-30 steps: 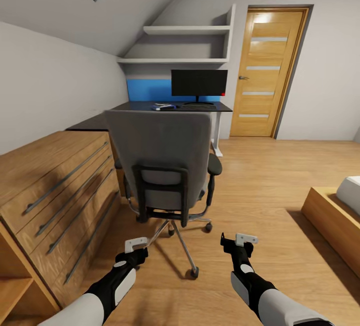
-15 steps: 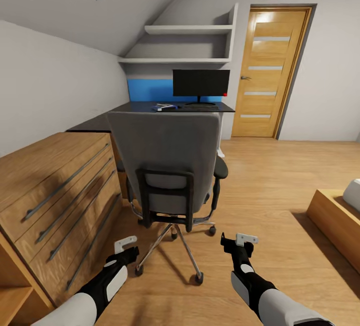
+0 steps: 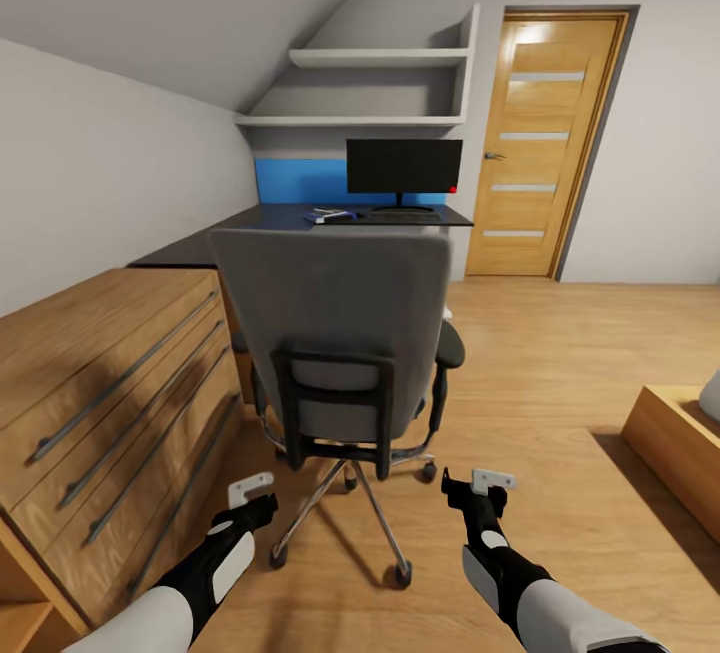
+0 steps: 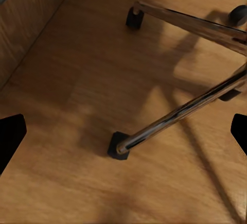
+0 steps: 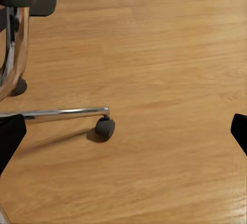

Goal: In the bedroom, organize the workspace by keeping the computer under the desk, ensuring the monitor is on the desk, placing the keyboard on the desk next to the monitor, placing the mouse on the desk next to the keyboard, moving the folder from the swivel chair onto the desk next to the mouse, stacking the notebook on top of the folder with the pen on top of the notebook, and positioning the swivel chair next to the desk.

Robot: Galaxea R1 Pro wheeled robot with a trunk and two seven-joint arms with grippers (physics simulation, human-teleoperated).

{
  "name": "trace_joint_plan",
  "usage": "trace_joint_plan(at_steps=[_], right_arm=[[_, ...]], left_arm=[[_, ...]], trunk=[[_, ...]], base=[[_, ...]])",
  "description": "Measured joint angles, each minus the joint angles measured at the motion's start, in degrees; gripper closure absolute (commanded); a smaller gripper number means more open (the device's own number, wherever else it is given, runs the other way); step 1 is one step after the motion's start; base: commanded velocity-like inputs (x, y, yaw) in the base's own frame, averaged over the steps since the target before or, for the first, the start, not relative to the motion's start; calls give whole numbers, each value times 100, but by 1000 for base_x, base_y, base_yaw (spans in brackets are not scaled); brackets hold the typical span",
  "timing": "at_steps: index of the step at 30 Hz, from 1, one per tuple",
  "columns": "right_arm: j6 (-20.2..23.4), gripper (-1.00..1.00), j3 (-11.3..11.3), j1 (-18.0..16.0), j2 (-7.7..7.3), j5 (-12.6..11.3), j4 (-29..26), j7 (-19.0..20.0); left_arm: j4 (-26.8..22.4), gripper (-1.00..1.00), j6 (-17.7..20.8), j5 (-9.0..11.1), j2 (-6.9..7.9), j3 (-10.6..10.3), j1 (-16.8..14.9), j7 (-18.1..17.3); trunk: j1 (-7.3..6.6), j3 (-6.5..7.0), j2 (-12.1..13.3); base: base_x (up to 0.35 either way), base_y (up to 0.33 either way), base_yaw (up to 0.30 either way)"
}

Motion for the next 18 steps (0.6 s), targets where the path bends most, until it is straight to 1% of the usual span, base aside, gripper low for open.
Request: trace_joint_plan(at_steps=[8, 14, 18], right_arm=[[0, -100, 5, -1, 0, 141, 50, 56], [0, -100, 3, -1, 0, 186, 56, 83], [0, -100, 4, -1, 0, 194, 57, 86]], left_arm=[[0, -100, 0, -8, -5, -5, 0, -8], [-2, -100, 0, -33, -19, -22, 0, -20], [-1, -100, 0, -38, -28, -29, 0, -25]], trunk=[[2, 0, 0], [0, 0, 0], [2, 0, 0]], base=[[98, 5, 0], [221, 1, 0], [95, 0, 0]])
